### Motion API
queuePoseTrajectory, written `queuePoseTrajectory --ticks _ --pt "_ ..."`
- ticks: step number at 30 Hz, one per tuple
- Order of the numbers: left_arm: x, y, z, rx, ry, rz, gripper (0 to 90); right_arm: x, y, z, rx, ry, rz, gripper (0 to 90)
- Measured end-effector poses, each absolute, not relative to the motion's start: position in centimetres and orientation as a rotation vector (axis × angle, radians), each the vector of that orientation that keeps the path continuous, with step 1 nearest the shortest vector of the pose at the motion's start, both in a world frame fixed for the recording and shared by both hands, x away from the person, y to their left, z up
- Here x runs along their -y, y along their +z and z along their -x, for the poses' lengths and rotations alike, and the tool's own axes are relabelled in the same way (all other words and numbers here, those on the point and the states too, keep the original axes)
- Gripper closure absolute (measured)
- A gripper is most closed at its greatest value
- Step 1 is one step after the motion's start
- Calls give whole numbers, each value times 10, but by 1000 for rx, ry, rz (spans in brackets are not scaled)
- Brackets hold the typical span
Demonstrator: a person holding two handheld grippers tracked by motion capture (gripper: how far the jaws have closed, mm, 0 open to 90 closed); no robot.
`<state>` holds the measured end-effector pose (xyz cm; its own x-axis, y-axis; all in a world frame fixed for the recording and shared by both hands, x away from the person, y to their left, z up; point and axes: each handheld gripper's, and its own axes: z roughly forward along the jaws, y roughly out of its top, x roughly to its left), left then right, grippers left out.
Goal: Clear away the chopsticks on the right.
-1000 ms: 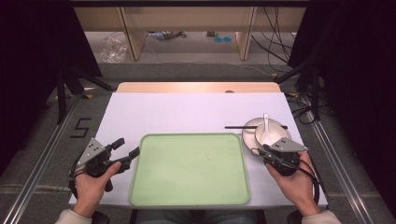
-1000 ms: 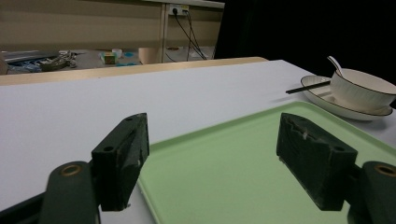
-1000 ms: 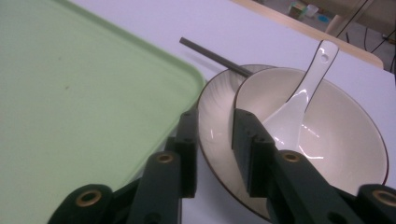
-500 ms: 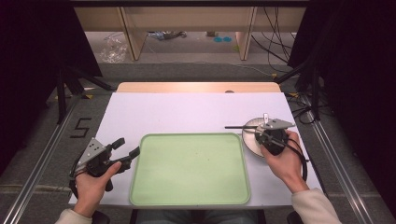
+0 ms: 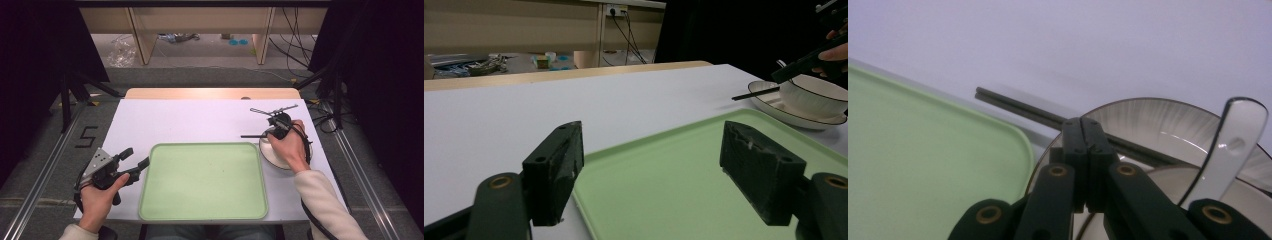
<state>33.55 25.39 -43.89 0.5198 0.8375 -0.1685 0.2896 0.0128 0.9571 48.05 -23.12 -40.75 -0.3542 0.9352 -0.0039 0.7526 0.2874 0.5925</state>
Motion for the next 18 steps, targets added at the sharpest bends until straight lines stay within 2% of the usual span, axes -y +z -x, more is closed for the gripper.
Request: queuePoseTrajectory --ticks 7,18 --pt "-252 -440 -337 -1006 557 -1553 256 230 -420 -509 -2267 651 -1526 900" --pt "-251 -439 -336 -998 554 -1557 256 225 -428 -518 -2286 590 -1569 900"
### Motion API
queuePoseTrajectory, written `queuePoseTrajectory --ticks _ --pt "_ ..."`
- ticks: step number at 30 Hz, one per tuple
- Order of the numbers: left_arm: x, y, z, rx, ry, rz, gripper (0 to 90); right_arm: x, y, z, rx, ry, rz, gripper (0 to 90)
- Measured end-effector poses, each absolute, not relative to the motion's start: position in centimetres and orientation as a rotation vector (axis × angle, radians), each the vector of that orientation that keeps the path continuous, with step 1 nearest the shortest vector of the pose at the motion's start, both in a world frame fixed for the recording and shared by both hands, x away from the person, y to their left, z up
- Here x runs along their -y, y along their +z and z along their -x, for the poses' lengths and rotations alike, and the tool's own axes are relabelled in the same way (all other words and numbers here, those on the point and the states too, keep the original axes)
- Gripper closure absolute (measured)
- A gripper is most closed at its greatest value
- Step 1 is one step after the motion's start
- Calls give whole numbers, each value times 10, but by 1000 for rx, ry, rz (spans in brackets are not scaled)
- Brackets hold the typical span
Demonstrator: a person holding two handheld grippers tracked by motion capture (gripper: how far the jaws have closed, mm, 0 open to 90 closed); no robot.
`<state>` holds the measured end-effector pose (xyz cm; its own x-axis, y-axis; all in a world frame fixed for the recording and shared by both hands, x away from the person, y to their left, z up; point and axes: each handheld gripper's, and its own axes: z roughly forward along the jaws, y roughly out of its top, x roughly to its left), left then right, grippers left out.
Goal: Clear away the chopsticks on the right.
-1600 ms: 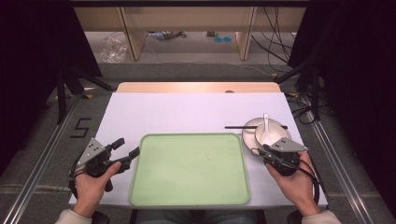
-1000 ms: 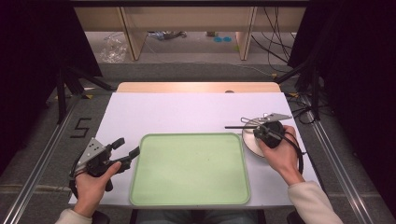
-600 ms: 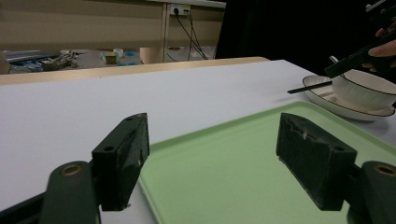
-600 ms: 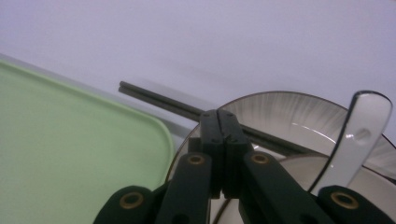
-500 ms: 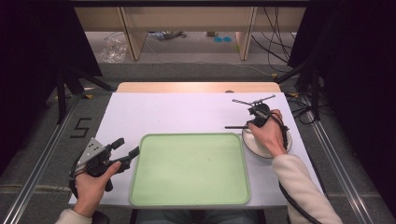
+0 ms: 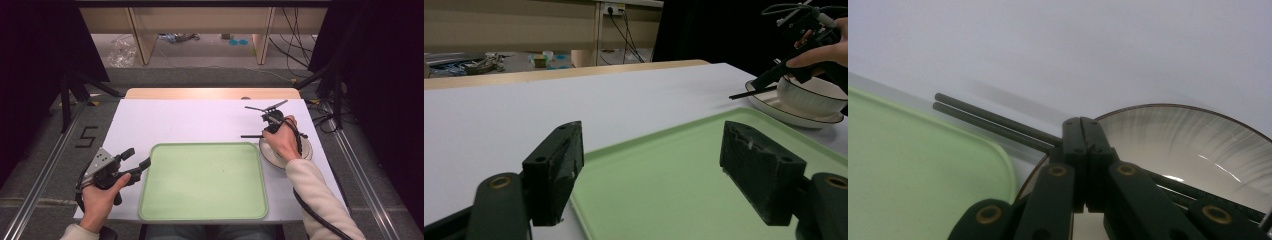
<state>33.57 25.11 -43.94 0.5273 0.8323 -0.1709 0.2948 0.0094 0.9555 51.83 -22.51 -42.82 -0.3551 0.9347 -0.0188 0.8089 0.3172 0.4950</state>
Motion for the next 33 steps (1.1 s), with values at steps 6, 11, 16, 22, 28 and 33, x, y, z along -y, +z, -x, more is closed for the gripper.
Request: queuePoseTrajectory --ticks 6,11,16,22,28,33 --pt "-251 -439 -336 -998 557 -1560 256 223 -429 -519 -2281 553 -1610 900" --pt "-251 -440 -336 -1002 557 -1564 256 222 -430 -521 -2278 510 -1616 900" --pt "-251 -440 -336 -999 556 -1568 256 223 -429 -527 -2298 446 -1583 900" --pt "-251 -440 -336 -1001 556 -1567 256 222 -430 -532 -2301 426 -1526 900" --pt "-251 -440 -336 -1000 556 -1563 257 204 -420 -530 -2456 345 -1049 795" --pt "-251 -440 -336 -1002 557 -1563 256 188 -417 -536 -2553 171 -468 644"
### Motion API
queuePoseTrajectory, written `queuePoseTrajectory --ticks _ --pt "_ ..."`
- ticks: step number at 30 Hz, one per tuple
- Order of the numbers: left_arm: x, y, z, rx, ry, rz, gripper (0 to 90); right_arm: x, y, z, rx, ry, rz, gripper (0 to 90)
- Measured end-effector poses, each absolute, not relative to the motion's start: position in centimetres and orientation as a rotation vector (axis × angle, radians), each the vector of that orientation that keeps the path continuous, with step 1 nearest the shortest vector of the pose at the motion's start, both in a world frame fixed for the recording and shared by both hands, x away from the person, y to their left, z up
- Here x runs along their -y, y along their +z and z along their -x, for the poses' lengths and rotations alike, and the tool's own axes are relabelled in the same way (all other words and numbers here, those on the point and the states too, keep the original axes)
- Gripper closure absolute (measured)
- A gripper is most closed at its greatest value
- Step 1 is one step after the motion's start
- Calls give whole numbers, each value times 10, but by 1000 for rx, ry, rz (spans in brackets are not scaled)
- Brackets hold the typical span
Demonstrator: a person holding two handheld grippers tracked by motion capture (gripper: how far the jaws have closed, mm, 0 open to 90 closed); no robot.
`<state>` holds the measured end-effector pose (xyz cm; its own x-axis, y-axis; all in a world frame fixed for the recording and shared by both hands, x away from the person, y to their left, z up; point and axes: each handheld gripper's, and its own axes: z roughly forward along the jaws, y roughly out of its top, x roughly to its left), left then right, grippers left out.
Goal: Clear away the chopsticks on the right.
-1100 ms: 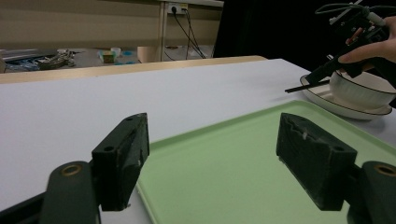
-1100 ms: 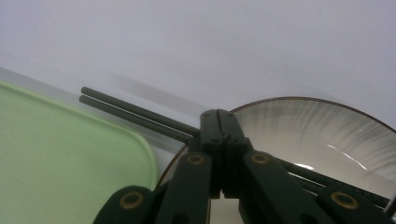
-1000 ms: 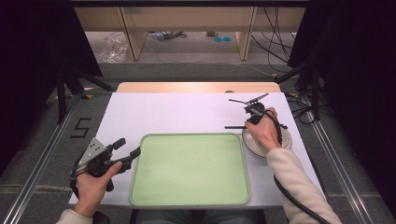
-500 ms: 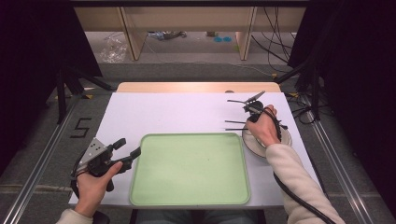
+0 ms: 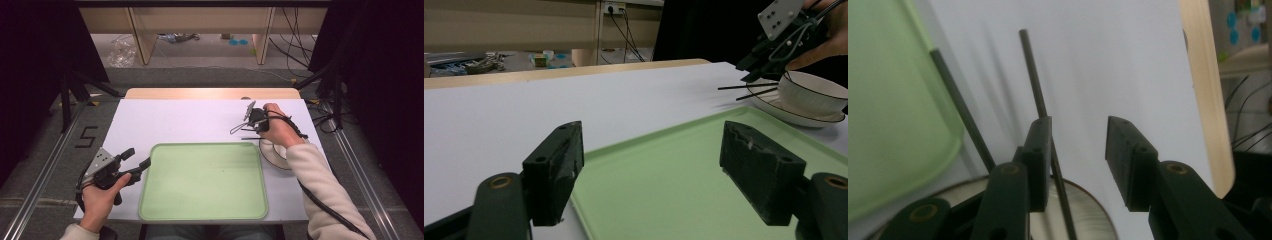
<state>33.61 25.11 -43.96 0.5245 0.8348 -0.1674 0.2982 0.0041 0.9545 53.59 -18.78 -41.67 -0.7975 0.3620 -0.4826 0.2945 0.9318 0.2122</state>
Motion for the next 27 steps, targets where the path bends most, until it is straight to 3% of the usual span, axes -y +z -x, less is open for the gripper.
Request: queuePoseTrajectory --ticks 5,18,27 --pt "-251 -440 -336 -1001 556 -1563 257 179 -418 -544 -2610 28 -243 669" --pt "-252 -440 -337 -1002 558 -1559 258 171 -428 -547 -2659 -15 -223 688" --pt "-253 -439 -336 -1002 562 -1557 259 170 -439 -553 -2683 -23 -273 764"
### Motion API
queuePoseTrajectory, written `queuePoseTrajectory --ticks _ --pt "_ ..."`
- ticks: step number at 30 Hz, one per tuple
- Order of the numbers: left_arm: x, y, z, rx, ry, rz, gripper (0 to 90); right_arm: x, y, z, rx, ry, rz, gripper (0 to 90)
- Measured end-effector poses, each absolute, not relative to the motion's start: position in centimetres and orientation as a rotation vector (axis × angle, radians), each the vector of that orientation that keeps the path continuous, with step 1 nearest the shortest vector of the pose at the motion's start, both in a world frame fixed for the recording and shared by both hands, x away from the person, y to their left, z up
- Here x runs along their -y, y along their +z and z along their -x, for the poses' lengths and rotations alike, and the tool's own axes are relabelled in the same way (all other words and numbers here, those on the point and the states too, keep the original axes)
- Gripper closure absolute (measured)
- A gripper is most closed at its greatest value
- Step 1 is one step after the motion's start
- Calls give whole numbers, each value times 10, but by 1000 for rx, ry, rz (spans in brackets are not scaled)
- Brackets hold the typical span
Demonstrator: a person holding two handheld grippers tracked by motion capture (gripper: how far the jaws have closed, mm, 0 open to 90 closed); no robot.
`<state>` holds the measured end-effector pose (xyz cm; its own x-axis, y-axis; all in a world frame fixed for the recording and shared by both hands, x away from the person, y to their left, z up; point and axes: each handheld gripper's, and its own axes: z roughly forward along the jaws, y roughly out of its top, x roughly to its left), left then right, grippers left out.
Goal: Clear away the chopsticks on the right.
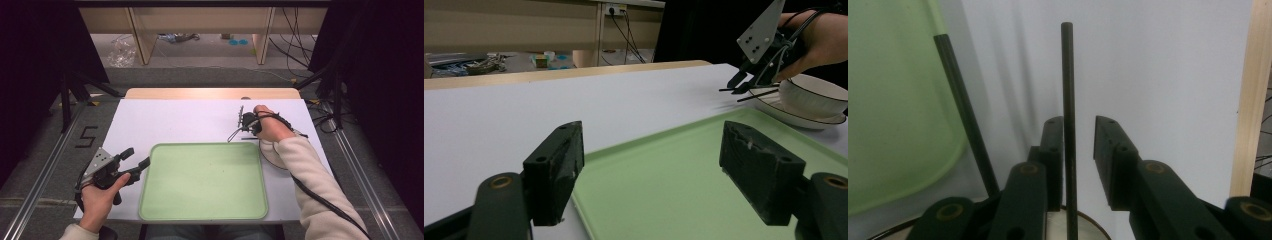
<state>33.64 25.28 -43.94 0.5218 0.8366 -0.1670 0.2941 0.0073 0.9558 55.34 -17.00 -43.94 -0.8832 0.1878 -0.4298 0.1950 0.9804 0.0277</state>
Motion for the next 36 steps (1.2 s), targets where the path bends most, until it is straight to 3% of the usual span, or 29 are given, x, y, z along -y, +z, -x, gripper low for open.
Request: queuePoseTrajectory --ticks 8,25,36 --pt "-253 -439 -336 -999 565 -1559 260 168 -442 -557 -2687 -26 -245 870" --pt "-254 -439 -336 -1005 567 -1548 260 163 -414 -554 -2582 109 -216 876" --pt "-254 -439 -336 -1000 568 -1549 261 166 -372 -554 -2452 303 -299 877"
